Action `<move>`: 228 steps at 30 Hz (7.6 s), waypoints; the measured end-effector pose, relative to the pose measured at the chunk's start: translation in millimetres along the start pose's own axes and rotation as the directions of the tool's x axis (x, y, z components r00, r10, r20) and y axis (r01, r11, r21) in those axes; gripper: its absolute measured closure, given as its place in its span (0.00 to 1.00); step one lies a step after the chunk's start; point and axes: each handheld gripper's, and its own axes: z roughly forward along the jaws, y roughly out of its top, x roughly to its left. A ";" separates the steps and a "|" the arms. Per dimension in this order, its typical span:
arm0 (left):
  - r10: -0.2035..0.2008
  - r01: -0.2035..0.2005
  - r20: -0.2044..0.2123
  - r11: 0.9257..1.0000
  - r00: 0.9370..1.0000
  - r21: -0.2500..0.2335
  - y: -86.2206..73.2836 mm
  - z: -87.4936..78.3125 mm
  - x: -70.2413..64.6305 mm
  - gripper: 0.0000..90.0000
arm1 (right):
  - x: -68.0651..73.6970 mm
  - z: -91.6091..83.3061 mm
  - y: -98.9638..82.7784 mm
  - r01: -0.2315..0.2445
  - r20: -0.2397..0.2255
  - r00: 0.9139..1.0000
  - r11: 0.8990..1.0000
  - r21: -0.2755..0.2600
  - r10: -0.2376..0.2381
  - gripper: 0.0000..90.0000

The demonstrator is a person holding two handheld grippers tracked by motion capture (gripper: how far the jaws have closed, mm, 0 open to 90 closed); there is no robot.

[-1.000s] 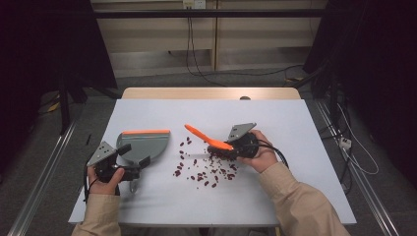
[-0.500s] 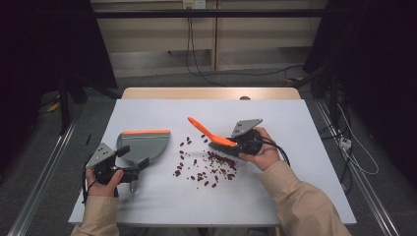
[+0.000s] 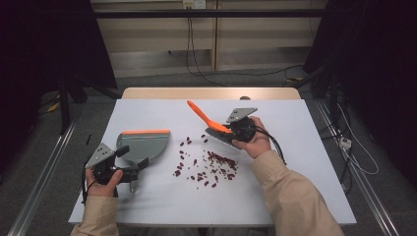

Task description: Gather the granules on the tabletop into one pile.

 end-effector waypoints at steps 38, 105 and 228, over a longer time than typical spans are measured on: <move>-0.019 0.019 -0.017 1.000 1.000 -0.003 -1.6 -3.9 4.2 0.07 | -8.0 64.0 31.5 0.067 0.031 0.997 0.997 -0.035 -0.066 0.80; -0.019 0.019 -0.031 1.000 0.999 -0.007 -1.3 -8.3 8.2 0.07 | 41.3 75.6 40.5 0.344 -0.260 0.900 0.936 -0.068 -0.350 0.79; -0.013 0.013 -0.036 1.000 0.999 -0.008 -0.4 -6.4 7.9 0.07 | 132.9 39.4 8.4 -0.506 -0.185 0.847 0.862 0.010 0.499 0.79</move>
